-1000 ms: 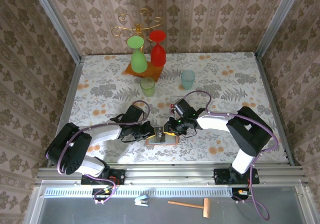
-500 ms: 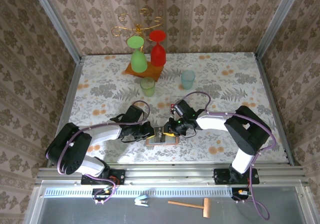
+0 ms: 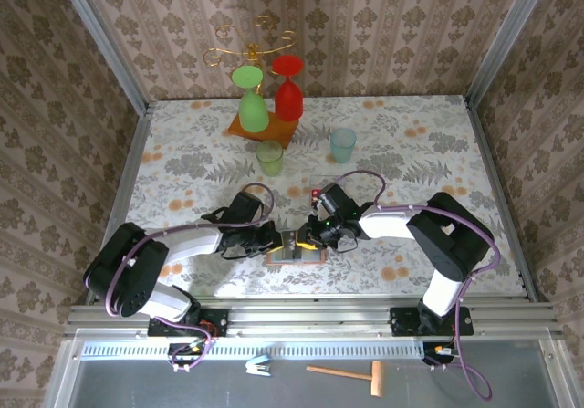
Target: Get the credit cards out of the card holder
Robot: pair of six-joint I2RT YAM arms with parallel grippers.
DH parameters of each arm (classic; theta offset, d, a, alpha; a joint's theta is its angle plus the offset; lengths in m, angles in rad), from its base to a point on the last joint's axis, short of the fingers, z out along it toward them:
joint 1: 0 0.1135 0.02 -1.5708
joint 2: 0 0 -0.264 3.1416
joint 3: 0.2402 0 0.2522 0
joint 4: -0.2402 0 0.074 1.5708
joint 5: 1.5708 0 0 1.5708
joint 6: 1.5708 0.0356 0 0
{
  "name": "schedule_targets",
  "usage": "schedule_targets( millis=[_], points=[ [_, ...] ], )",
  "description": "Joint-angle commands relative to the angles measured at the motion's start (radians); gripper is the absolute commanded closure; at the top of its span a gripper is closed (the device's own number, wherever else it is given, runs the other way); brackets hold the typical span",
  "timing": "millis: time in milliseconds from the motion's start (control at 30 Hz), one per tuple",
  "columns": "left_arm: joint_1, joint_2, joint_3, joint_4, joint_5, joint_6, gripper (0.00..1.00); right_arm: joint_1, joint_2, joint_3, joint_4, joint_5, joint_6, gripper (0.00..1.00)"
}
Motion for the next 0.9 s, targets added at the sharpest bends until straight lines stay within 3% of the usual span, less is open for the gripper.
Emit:
schedule_targets(
  millis=[0,467,867],
  points=[
    [-0.002,0.024,-0.006,-0.024,-0.011,0.019,0.95,-0.004,0.000,-0.010,0.032,-0.036,0.021,0.84],
    [-0.003,0.016,-0.009,-0.020,-0.008,0.014,0.94,-0.020,-0.025,-0.035,-0.016,-0.005,-0.013,0.92],
    [-0.003,0.008,0.002,-0.015,0.000,0.008,0.93,-0.083,-0.162,-0.078,-0.123,-0.004,-0.084,0.94]
  ],
)
